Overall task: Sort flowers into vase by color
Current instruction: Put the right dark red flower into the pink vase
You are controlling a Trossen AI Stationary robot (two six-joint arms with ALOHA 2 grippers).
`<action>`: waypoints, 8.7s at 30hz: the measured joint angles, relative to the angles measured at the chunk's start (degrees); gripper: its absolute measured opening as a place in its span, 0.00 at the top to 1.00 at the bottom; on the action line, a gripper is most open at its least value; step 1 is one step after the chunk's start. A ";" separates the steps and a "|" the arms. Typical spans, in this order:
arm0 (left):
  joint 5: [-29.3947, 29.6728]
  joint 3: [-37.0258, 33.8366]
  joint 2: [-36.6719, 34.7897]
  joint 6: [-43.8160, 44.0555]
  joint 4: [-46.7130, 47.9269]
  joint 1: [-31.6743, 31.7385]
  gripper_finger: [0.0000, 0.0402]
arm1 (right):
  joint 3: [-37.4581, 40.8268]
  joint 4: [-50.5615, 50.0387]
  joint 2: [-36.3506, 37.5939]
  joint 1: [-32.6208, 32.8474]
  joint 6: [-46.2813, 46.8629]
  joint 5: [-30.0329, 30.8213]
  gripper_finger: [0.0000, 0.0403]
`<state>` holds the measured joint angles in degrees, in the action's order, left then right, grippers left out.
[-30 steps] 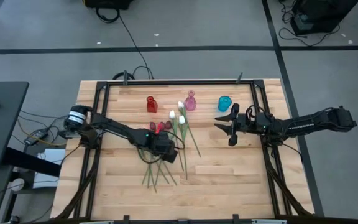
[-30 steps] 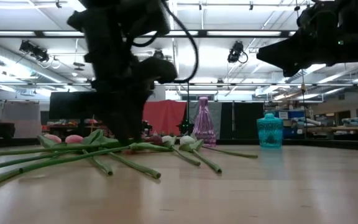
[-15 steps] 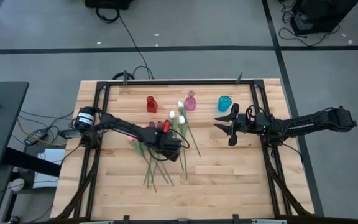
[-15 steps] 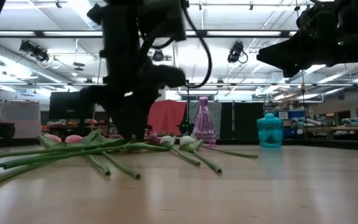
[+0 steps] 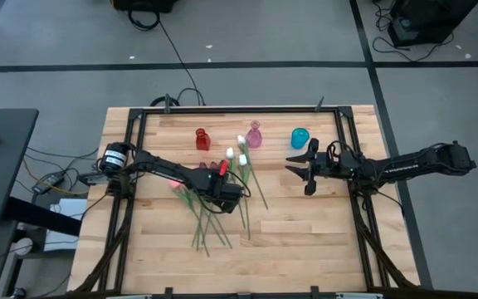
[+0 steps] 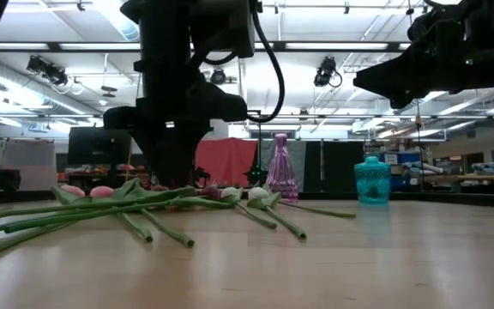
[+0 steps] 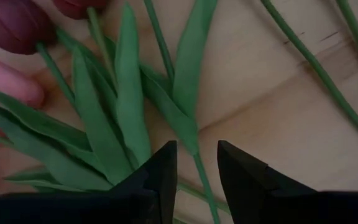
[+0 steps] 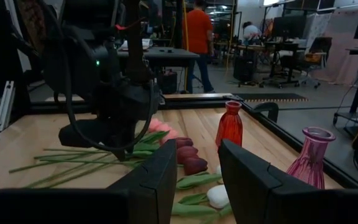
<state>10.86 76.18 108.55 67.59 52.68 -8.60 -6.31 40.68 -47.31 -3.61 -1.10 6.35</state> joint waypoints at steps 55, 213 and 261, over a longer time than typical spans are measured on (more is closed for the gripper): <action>4.14 0.22 -7.73 -71.12 -69.29 19.97 0.99 | 0.04 -2.07 0.37 -0.05 0.56 -2.99 0.67; -2.36 -11.96 -15.24 -44.80 -32.03 21.82 1.00 | 0.02 -12.01 7.67 -1.41 2.41 -2.54 0.67; -0.03 -11.50 -10.59 -53.96 -97.89 32.66 1.00 | 0.02 -12.91 7.54 -1.41 3.95 -3.02 0.67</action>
<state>10.83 64.69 97.96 13.63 -45.21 24.06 -6.28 27.77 -39.77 -5.02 2.85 3.33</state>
